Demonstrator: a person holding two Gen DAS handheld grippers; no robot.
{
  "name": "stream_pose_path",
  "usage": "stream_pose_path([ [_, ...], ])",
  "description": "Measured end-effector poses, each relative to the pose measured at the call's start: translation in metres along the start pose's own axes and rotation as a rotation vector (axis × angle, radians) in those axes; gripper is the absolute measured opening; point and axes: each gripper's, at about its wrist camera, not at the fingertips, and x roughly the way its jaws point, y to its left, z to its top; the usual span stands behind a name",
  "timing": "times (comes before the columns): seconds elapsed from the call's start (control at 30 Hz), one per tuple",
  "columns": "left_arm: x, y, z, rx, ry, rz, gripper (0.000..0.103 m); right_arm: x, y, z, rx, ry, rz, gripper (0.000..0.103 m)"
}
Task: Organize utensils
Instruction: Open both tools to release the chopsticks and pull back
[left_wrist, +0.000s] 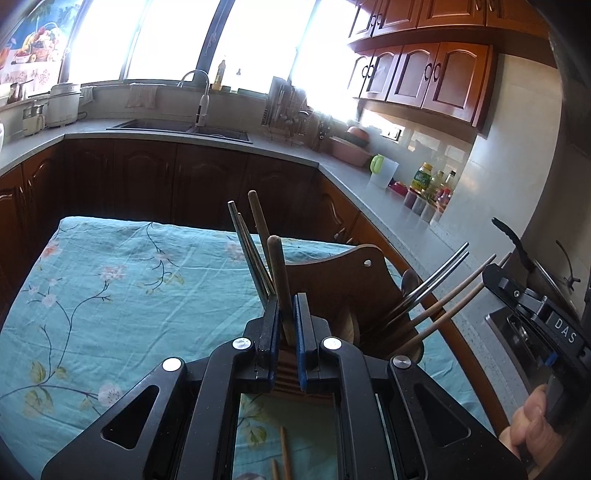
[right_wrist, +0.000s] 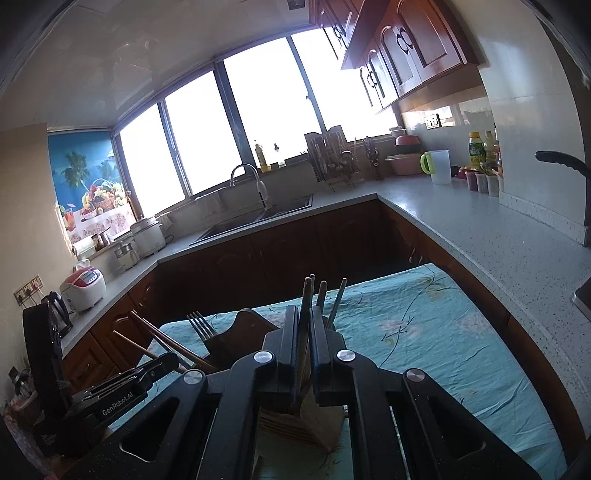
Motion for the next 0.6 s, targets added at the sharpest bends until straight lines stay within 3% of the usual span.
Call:
stream_pose_path([
  [0.23,0.0,0.003,0.001,-0.014,0.016,0.002,0.008,0.0,-0.002,0.001,0.016,0.007,0.006,0.007],
  [0.4,-0.008,0.005,0.001,-0.02,0.007,0.011,0.029,-0.002,-0.003,0.002,0.028,0.002,0.006,0.011],
  [0.43,-0.01,0.005,0.0,-0.022,0.004,0.013,0.031,-0.003,-0.004,0.003,0.033,0.0,0.007,0.015],
  [0.53,-0.017,0.008,-0.001,-0.035,-0.01,0.018,0.04,-0.009,-0.007,0.004,0.049,-0.012,0.01,0.045],
  [0.6,-0.024,0.009,-0.005,-0.04,-0.016,0.028,0.052,-0.014,-0.007,0.004,0.055,-0.024,0.012,0.053],
])
